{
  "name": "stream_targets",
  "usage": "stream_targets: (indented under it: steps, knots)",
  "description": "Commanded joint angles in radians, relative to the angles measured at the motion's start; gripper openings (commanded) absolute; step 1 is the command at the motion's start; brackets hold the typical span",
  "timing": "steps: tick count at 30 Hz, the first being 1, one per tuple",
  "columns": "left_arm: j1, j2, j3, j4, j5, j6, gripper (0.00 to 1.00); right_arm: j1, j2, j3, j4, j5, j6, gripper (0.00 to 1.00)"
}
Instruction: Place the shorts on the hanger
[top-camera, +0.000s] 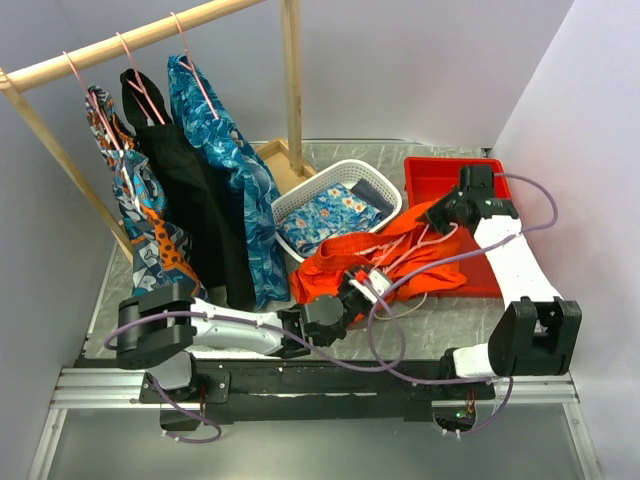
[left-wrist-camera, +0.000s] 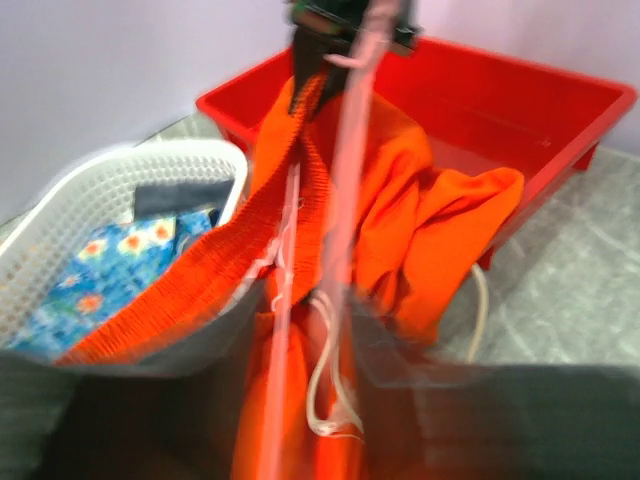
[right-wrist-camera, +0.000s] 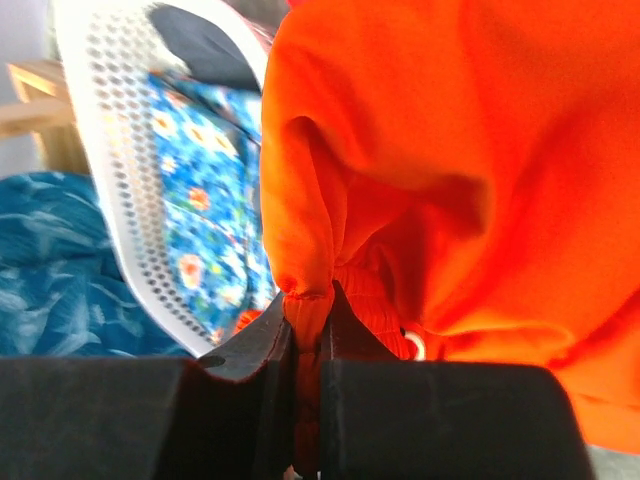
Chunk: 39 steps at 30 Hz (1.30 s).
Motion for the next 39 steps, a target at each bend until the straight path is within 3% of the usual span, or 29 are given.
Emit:
stream_targets:
  steps: [1, 3, 7, 12, 14, 16, 18, 23, 29, 37, 38, 39]
  knots:
    - [0.018, -0.109, 0.013, -0.088, -0.032, -0.175, 0.60, 0.006, -0.068, -0.054, 0.007, -0.004, -0.016, 0.00]
    - [0.018, -0.178, -0.019, -0.166, -0.021, -0.264, 0.72, 0.006, -0.099, -0.065, 0.015, 0.008, -0.014, 0.00]
    - [0.018, -0.307, -0.076, -0.303, 0.022, -0.400, 0.77, 0.006, -0.145, -0.068, 0.018, 0.017, -0.002, 0.00]
    - [0.033, -0.445, -0.067, -0.557, -0.059, -0.633, 0.77, 0.006, -0.204, -0.084, 0.040, -0.001, -0.002, 0.00]
    - [0.125, -0.421, -0.017, -0.778, -0.025, -0.775, 0.73, 0.006, -0.230, -0.089, 0.046, -0.012, 0.003, 0.00]
    - [0.241, -0.376, 0.097, -0.943, 0.063, -0.866, 0.62, 0.006, -0.257, -0.092, 0.049, -0.012, 0.007, 0.00]
    - [0.281, -0.312, 0.183, -1.104, 0.089, -0.942, 0.61, 0.006, -0.274, -0.085, 0.034, 0.003, 0.010, 0.00]
    - [0.358, -0.212, 0.247, -1.196, 0.115, -0.985, 0.60, 0.006, -0.326, -0.077, 0.023, 0.005, 0.012, 0.00]
    - [0.395, -0.169, 0.246, -1.208, 0.158, -0.996, 0.51, 0.006, -0.355, -0.063, 0.009, 0.022, 0.016, 0.00]
    - [0.424, -0.112, 0.224, -1.106, 0.170, -0.977, 0.54, 0.006, -0.358, -0.026, 0.014, 0.003, 0.038, 0.00]
    - [0.427, -0.107, 0.229, -1.096, 0.177, -0.977, 0.52, 0.006, -0.358, -0.025, 0.012, 0.011, 0.041, 0.00]
    - [0.429, -0.103, 0.233, -1.096, 0.189, -0.979, 0.42, 0.006, -0.360, -0.022, 0.010, 0.019, 0.041, 0.00]
